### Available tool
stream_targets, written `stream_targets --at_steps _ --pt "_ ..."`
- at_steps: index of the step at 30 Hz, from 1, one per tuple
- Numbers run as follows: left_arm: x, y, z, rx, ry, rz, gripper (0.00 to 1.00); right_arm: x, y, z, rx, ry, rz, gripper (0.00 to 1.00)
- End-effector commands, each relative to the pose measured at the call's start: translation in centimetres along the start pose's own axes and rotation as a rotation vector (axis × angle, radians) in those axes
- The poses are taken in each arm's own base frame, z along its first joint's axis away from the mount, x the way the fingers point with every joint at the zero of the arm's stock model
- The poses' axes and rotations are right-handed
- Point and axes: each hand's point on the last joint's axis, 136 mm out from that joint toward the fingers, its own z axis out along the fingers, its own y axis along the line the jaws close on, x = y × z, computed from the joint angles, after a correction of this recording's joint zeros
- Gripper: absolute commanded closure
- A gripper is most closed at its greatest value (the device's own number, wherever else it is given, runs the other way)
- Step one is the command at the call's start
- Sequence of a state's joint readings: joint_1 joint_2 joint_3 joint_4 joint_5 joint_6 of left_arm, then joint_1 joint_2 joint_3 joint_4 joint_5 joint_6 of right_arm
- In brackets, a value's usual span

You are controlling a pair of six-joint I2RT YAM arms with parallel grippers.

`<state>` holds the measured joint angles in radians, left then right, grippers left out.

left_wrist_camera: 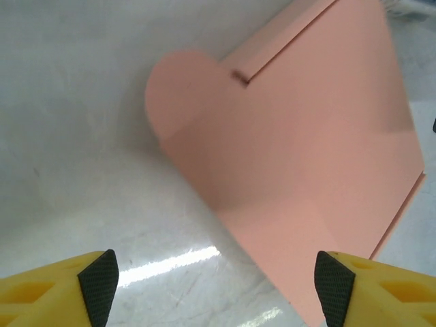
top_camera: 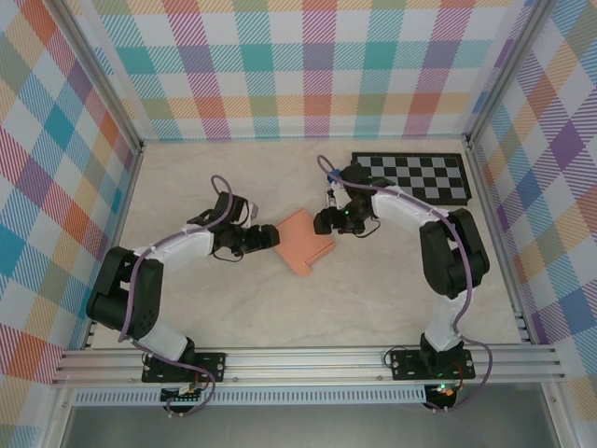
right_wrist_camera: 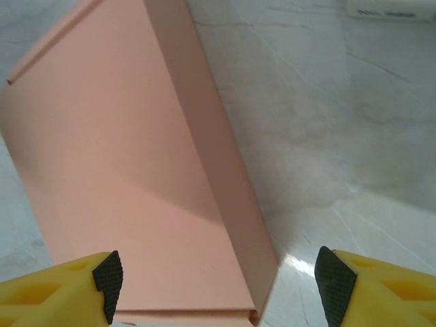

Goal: Fold the paper box

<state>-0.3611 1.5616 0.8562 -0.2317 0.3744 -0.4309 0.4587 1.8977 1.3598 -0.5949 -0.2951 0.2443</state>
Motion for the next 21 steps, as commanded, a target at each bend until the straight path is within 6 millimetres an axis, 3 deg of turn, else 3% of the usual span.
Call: stream_targets --at_steps 1,11,21 --pt "-1.1 -1.6 0.2 0.134 -0.058 -0.07 0.24 -1.0 1.1 0.3 -0.091 0.025 -0.016 0.24" --pt "-1.7 -2.2 2.8 0.235 -0.062 -0.072 0.31 -0.9 1.0 3.2 -0.177 0.119 -0.035 0.3" --pt "-2.5 -2.8 3.5 0.282 -0.077 -0.075 0.37 -0.3 3.9 4.3 -0.437 0.173 0.051 0.45"
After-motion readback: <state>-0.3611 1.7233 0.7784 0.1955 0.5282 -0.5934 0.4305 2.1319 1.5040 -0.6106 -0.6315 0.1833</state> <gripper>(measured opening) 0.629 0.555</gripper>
